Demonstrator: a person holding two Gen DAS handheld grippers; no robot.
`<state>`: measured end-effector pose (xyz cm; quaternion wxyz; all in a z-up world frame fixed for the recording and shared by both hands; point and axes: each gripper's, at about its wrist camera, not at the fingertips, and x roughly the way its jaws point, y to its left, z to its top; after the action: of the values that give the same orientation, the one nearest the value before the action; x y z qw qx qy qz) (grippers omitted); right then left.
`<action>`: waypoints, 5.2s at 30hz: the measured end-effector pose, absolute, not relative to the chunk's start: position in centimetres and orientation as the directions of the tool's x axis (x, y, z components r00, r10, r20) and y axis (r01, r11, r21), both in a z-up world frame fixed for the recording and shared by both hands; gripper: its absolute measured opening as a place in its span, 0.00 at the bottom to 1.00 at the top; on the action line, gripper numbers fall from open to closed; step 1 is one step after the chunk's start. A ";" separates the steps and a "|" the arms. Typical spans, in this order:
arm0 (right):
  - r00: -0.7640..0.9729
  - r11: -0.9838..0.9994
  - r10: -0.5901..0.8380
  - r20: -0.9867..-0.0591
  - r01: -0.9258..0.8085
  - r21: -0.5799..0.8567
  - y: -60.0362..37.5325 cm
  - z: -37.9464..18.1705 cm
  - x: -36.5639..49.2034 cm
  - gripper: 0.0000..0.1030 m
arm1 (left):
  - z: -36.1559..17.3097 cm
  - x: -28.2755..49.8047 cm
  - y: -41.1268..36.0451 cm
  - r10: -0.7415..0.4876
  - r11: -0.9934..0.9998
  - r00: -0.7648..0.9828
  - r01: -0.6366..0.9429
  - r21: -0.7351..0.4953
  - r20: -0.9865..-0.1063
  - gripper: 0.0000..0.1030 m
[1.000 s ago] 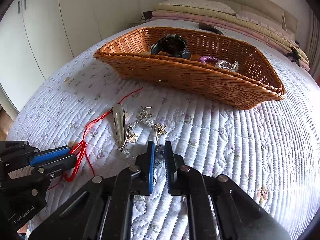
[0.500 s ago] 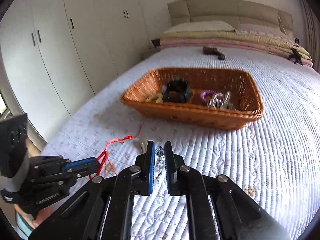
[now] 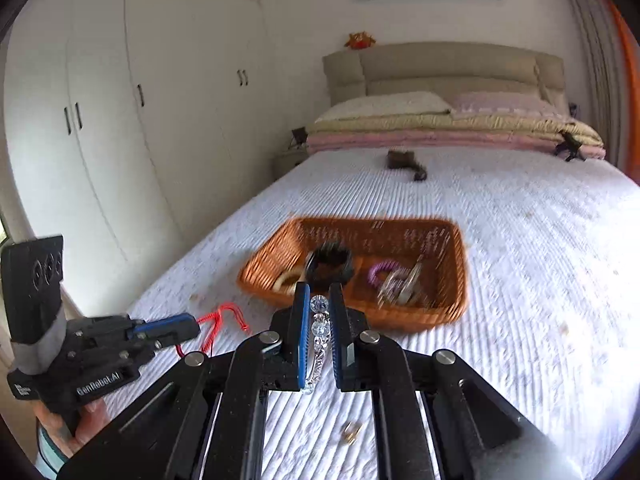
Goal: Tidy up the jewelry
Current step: 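Carry red cord and crystal strand into the wicker basket and open both tools, then move both tools back toward the silver hair clip and gold square charm, then grasp the silver hair clip with left tool while right tool grasps the gold square charm, then carry hair clip and gold charm into the wicker basket and open both tools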
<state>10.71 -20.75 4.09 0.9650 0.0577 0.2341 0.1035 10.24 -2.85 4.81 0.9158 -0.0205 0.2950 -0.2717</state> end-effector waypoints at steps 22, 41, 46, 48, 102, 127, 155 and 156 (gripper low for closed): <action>0.780 0.972 0.193 -0.595 -0.069 0.225 -23.2 -1.5 28.7 0.11 | -0.6 28.0 -8.3 -0.510 0.854 0.620 0.448 -0.264 -0.597 0.04; 0.811 0.972 0.167 -0.561 -0.041 0.230 -24.3 -1.2 25.9 0.37 | 1.1 25.2 -7.6 -0.496 0.864 0.658 0.441 -0.243 -0.566 0.47; 0.840 0.976 0.148 -0.522 -0.040 0.212 -24.5 1.0 20.1 0.37 | 3.5 20.9 -5.4 -0.507 0.861 0.687 0.436 -0.262 -0.521 0.47; 0.847 0.976 0.150 -0.510 -0.046 0.212 -24.4 1.4 17.4 0.38 | 4.0 18.6 -4.6 -0.503 0.863 0.694 0.439 -0.251 -0.516 0.47; 0.695 0.997 0.074 -0.715 -0.065 0.040 -18.1 -10.7 8.5 0.37 | -6.8 14.5 -6.5 -0.389 0.865 0.492 0.486 -0.125 -0.779 0.40; 0.692 0.998 0.044 -0.721 -0.066 -0.002 -17.6 -11.1 8.9 0.13 | -7.2 14.9 -7.9 -0.339 0.902 0.558 0.421 -0.093 -0.757 0.16; 0.748 0.958 0.247 -0.616 -0.095 0.269 -21.9 -8.9 6.7 0.13 | -6.4 13.4 -7.2 -0.409 0.880 0.590 0.457 -0.130 -0.696 0.16; 0.751 0.955 0.254 -0.610 -0.095 0.280 -22.1 -8.8 6.6 0.13 | -6.3 13.3 -7.1 -0.411 0.880 0.593 0.457 -0.131 -0.693 0.16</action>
<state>6.64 -22.13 -8.81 0.9284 0.1165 0.3401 0.0939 13.34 -7.15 -6.29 0.8919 0.0302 0.3800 -0.2434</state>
